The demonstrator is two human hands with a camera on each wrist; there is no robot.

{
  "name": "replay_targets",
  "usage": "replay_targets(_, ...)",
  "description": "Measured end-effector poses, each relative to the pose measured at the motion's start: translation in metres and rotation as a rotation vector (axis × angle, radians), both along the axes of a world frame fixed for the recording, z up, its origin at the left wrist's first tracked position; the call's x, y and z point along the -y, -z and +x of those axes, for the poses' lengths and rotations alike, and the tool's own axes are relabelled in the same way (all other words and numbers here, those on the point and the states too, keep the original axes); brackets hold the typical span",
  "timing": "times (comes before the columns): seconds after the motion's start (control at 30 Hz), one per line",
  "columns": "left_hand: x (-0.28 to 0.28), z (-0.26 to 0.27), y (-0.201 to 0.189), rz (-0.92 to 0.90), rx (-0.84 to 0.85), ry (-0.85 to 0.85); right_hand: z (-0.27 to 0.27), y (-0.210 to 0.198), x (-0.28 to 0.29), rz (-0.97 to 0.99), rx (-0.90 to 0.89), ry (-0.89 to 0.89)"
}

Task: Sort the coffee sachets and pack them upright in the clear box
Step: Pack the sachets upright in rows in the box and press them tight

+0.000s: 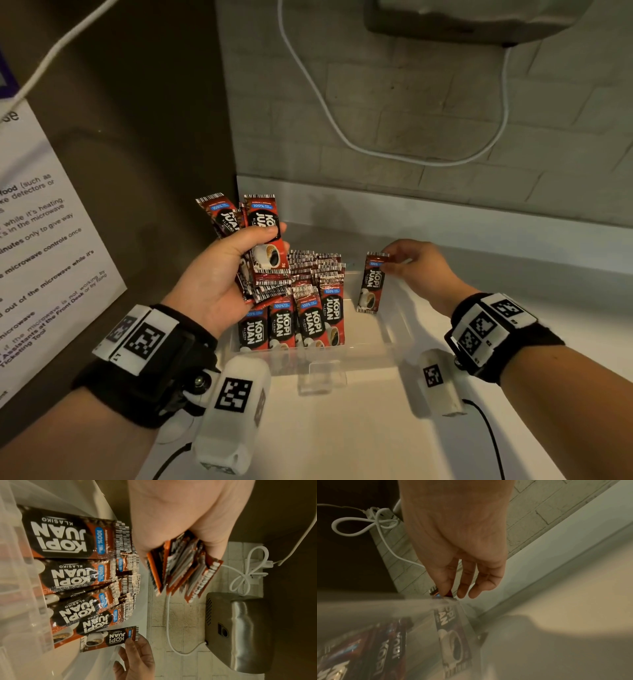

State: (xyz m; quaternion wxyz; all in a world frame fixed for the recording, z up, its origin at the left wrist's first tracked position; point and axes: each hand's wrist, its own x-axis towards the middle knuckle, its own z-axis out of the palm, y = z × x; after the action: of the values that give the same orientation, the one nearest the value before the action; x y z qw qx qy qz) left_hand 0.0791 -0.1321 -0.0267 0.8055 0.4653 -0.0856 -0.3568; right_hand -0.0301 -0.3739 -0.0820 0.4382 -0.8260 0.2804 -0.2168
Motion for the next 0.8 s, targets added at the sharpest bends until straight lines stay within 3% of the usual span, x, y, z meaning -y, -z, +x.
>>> replay_targets(0.8,0.0063,-0.0007,0.007,0.003,-0.005,0.105,0.0029,-0.0035,-0.0068,0.012,0.037,-0.022)
